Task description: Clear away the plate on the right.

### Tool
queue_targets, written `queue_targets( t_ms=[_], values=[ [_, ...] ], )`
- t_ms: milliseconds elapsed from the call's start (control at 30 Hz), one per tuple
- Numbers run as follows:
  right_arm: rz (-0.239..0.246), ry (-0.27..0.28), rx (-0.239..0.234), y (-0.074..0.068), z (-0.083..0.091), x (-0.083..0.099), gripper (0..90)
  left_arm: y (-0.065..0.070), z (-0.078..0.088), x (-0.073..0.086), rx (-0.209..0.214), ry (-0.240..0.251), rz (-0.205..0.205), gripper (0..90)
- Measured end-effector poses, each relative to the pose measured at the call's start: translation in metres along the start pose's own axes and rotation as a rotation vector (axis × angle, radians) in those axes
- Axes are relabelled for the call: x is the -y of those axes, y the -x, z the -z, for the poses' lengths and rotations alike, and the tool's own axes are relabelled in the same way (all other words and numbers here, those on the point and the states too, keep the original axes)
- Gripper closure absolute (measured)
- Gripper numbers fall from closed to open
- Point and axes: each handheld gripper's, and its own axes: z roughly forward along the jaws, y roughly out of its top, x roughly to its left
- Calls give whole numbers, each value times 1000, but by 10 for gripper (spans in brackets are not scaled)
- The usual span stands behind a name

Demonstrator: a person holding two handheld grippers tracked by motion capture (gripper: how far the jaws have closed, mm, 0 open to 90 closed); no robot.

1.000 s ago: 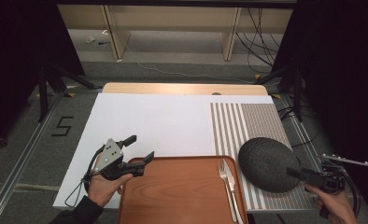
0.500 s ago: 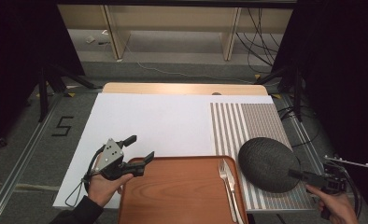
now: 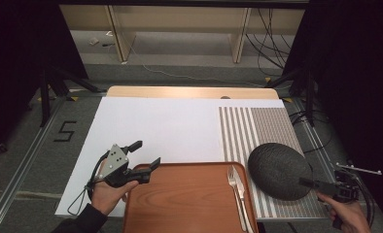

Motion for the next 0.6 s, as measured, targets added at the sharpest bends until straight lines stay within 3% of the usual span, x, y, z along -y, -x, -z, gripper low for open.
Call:
queue_targets(
  t_ms=[333, 600],
  values=[
    [-33, -17, -54, 6, -7, -1, 238, 0, 0, 0, 0, 0, -1, 177],
    [-37, -21, -69, 9, -11, -3, 241, 0, 0, 0, 0, -1, 1, 178]
  ],
)
